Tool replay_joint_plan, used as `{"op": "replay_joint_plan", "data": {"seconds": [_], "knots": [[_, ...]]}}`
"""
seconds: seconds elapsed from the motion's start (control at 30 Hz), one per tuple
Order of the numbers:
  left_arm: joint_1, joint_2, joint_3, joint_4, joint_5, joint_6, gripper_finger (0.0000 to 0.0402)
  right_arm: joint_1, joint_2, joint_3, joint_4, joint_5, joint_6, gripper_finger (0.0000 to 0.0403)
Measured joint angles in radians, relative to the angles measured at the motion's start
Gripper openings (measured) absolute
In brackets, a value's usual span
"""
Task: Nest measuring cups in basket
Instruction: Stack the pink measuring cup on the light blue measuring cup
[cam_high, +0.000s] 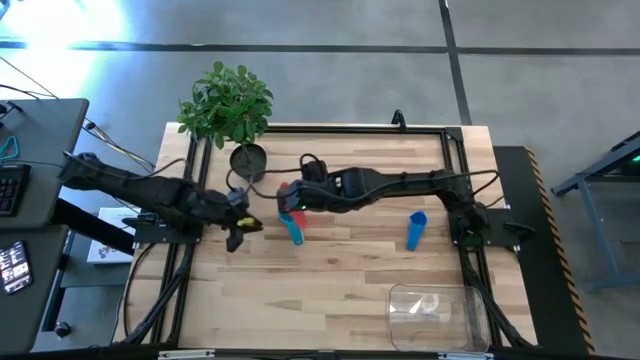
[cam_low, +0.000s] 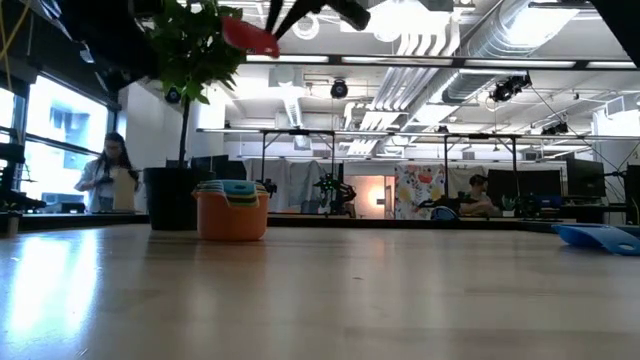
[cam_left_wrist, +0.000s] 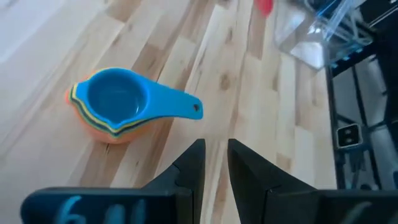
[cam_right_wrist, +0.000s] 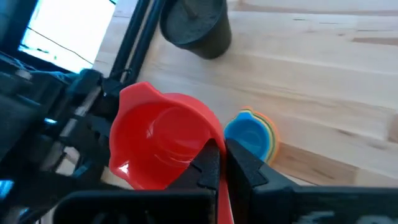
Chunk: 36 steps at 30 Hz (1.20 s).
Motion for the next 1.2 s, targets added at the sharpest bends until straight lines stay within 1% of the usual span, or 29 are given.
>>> {"op": "replay_joint_plan", "data": {"seconds": [0.17,0.23,0.43,0.73,0.93,1.2], "knots": [[0.000,-0.067,-0.001,-0.021,-0.002,0.000,0.0058,-0.002,0.046,0.000,0.090,0.012,0.003,0.0000],[0.000,-0.083,0.001,-0.015,-0.002,0.000,0.0058,-0.008,0.060,0.000,0.099,0.010,0.004,0.0000],[0.000,-0.121,-0.001,-0.061,-0.002,0.000,0.0058,-0.040,0.104,0.000,0.089,-0.045,0.045,0.0000],[0.000,-0.130,-0.002,-0.099,-0.002,0.000,0.0058,-0.069,0.191,0.000,0.060,-0.164,0.078,0.0000],[0.000,-0.130,-0.002,-0.103,-0.002,0.000,0.0058,-0.069,0.228,0.000,0.018,-0.181,0.112,0.0000],[0.000,-0.130,-0.002,-0.102,-0.003,-0.001,0.0058,-0.069,0.250,0.000,0.013,-0.177,0.120,0.0000]]}}
